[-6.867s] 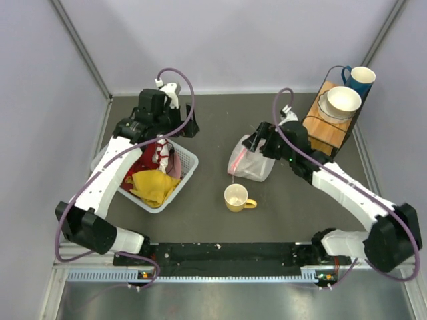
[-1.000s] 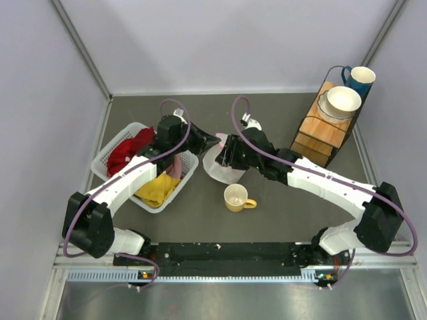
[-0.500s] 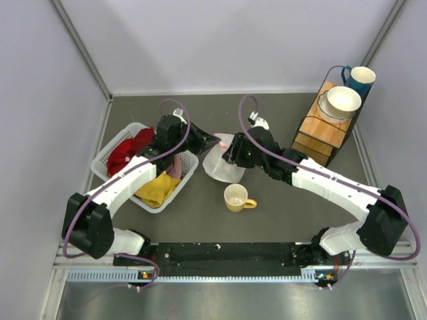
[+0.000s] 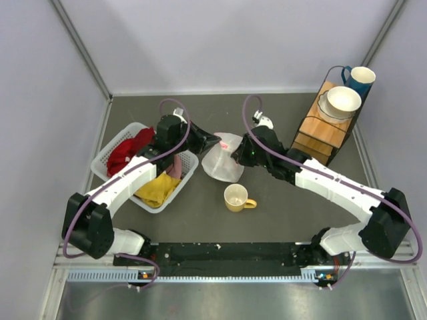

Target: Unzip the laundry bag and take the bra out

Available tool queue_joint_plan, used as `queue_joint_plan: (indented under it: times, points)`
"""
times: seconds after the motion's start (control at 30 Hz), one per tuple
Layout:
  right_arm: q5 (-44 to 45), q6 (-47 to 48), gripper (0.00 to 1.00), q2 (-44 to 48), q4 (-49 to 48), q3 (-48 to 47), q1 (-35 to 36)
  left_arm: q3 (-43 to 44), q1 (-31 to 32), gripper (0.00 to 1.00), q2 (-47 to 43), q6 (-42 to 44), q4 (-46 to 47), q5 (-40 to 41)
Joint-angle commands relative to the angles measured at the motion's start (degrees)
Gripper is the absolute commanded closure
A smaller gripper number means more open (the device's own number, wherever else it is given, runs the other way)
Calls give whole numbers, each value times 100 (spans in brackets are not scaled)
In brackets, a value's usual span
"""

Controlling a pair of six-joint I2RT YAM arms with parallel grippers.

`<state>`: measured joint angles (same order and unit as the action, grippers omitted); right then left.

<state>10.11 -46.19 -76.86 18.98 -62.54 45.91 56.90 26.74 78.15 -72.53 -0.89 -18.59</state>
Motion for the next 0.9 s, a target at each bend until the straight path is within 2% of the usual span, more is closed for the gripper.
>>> queue_joint_plan:
  times: [0.0,0.1,0.17,0.27,0.4,0.53,0.8,0.83,0.87]
  points:
    - [123,93,100,285,-123,66,-109,-13,24,100,-116,-7,405,-83]
    - [36,207,100,408,-96,233,-214,49,-2,100,-89,90,422,-110]
    - [-131,347,100,522,-44,321,-424,372,-81,100,164,475,309,-406]
    - [-387,497,100,785,-52,620,-591,1251,-222,100,893,1091,-217,-873]
    - [-763,217,100,1014,-456,1077,-583,2295,-248,100,1913,1618,-253,-1673]
    - [-906,102,100,989,-694,1148,-452,3036,-257,100,2765,2137,-711,-1788]
    - [-695,-74,100,1077,-984,1394,-416,3740,-249,99,3207,2576,-1160,-1727]
    - [-625,-83,100,1068,-984,1385,-416,3749,-240,97,3120,2673,-1281,-1588]
    - [-494,-91,100,1050,-993,1394,-425,3732,-231,82,3023,2796,-1404,-1447]
